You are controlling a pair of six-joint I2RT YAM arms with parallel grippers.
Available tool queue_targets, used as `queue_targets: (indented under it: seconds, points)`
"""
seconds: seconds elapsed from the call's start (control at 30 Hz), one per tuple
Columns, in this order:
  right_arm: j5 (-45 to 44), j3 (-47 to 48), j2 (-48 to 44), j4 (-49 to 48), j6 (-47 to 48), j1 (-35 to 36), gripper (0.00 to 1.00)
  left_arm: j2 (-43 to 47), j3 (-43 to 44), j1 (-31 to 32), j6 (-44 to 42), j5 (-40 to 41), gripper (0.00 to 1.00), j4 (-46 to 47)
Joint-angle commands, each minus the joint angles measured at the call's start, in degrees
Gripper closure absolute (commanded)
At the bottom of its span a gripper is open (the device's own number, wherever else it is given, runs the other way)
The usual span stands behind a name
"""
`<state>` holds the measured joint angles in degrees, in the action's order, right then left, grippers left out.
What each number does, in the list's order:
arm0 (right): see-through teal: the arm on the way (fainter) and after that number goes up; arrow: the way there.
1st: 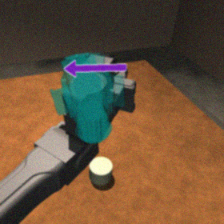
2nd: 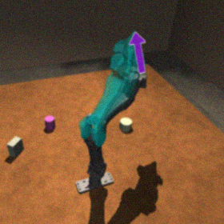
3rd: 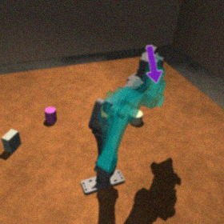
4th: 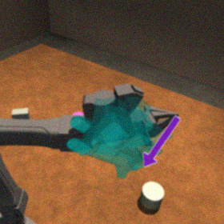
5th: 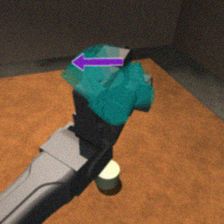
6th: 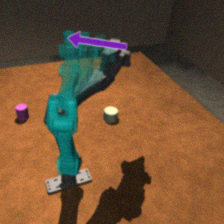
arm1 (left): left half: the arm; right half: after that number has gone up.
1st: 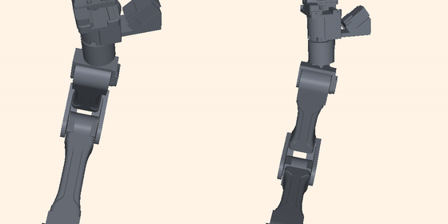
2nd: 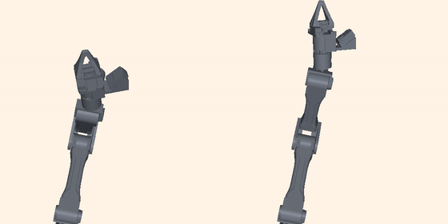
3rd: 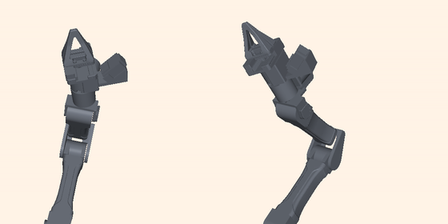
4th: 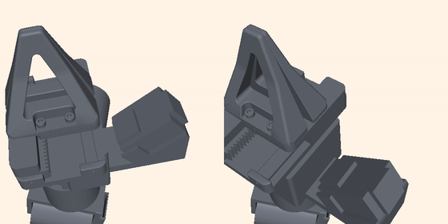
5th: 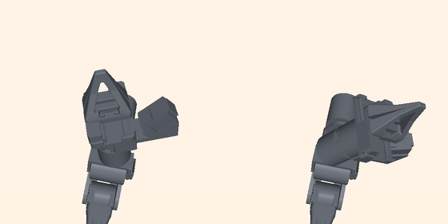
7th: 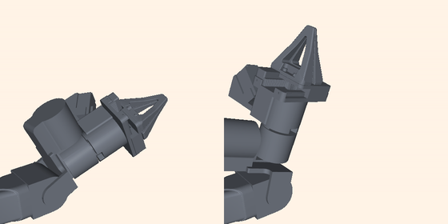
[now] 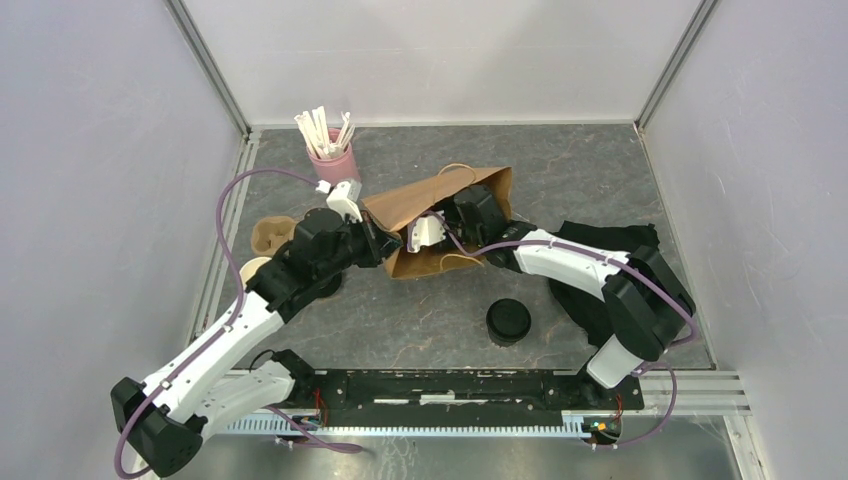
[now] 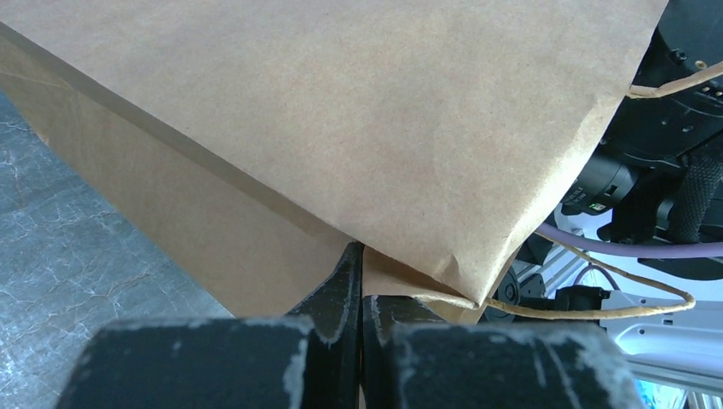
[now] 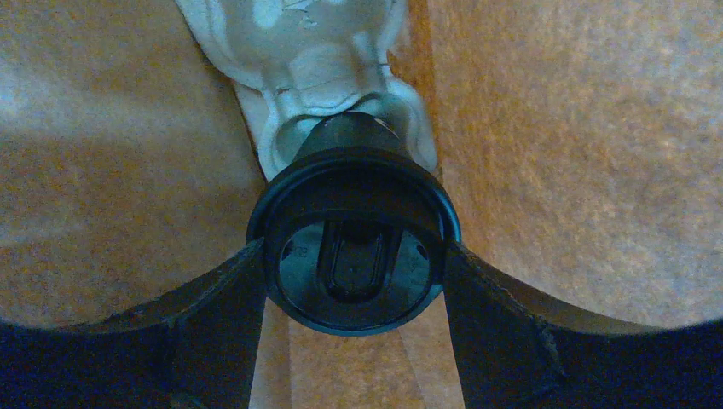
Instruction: Pack the takeout coffee
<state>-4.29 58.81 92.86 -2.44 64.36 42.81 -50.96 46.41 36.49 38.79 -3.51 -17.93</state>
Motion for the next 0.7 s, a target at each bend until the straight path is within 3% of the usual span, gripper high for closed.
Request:
queue_targets:
  seconds: [0.0, 0.23, 0.67]
  points:
    - [-2.04, 0.97, -0.53, 0.57, -0.61, -0.37, 0.85, -1.38, 5.37, 0.43, 2.96, -3.95, 0.98, -2.6]
    - [-2.44, 2.45, -4.0, 8.71, -6.51, 0.21, 0.84, -3.46, 11.93, 0.45, 3.34, -5.21, 0.98, -6.79]
    - [-1.74, 8.48, -9.01, 34.28, -16.34, 3.68, 0.82, -6.09, 20.54, 0.42, 11.63, -8.26, 0.98, -15.22]
